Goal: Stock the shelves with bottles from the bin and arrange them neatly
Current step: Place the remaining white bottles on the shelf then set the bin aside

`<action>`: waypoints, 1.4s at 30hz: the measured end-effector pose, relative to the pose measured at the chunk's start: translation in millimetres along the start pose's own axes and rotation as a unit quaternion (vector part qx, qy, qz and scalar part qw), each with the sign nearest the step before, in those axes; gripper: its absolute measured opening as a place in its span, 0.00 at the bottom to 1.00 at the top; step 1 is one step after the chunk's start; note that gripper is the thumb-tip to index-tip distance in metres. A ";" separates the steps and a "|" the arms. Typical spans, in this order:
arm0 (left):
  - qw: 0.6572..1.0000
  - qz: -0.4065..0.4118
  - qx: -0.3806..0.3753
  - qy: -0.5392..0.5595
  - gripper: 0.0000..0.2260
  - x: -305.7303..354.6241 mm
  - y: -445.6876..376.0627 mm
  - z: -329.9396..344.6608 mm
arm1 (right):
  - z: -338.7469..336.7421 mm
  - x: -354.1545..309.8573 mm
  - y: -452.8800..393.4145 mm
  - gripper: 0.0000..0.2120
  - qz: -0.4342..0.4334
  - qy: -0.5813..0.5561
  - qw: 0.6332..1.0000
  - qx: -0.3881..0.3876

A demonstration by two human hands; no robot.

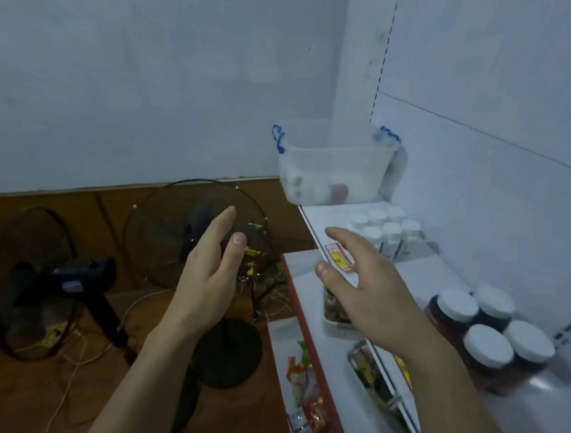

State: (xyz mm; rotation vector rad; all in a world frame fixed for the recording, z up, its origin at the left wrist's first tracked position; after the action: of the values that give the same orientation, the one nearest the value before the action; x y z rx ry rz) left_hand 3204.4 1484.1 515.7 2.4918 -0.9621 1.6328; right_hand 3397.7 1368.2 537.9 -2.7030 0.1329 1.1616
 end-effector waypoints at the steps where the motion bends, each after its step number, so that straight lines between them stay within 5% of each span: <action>1: 1.000 0.006 -0.002 0.004 0.33 -4.3 -18.8 3.8 | -6.0 3.2 -18.3 0.24 0.002 0.001 1.000 0.010; 14: 0.994 0.092 -0.057 -0.001 0.33 -92.2 -329.8 -11.6 | -33.2 44.0 -277.9 0.14 0.042 0.036 0.994 0.098; 19: 0.987 0.118 -0.110 -0.012 0.23 -96.2 -420.9 0.4 | -69.1 37.6 -385.9 0.08 0.042 0.079 0.988 0.125; 23: 0.979 0.156 -0.128 -0.031 0.23 -98.2 -452.2 19.9 | -39.9 75.9 -471.1 0.15 0.146 0.117 0.976 -0.115; 26: 0.976 0.159 -0.145 -0.025 0.21 -108.9 -460.0 34.8 | 1.4 118.2 -489.1 0.34 0.265 0.189 0.889 -0.322; 28: 0.977 0.160 -0.142 -0.013 0.18 -114.8 -461.9 39.9 | 22.0 136.6 -486.0 0.41 0.308 0.198 0.842 -0.397; 32: 0.977 0.172 -0.128 0.013 0.14 -121.5 -464.9 41.3 | 39.7 159.1 -487.1 0.30 0.316 0.268 0.798 -0.438; 38: 0.977 0.167 -0.135 0.011 0.15 -118.7 -468.2 41.0 | 19.4 145.8 -491.7 0.40 0.305 0.179 0.863 -0.360; 42: 0.978 0.161 -0.128 0.014 0.17 -111.0 -473.9 36.1 | -27.9 124.1 -487.5 0.37 0.255 0.160 0.929 -0.214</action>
State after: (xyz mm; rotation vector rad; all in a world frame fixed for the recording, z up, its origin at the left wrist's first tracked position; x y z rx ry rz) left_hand 3439.2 1910.2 554.6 2.2271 -1.5308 1.4914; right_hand 3580.3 1837.8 536.9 -3.3617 0.7538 0.9242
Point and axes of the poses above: each hand's wrist, its own y-axis away from the middle knuckle, its own z-axis out of the palm, x = y × z, the point moved 8 cm from there along -y, towards the middle knuckle, and after that the axes turned 9 degrees about -x, right-handed, at the moved point
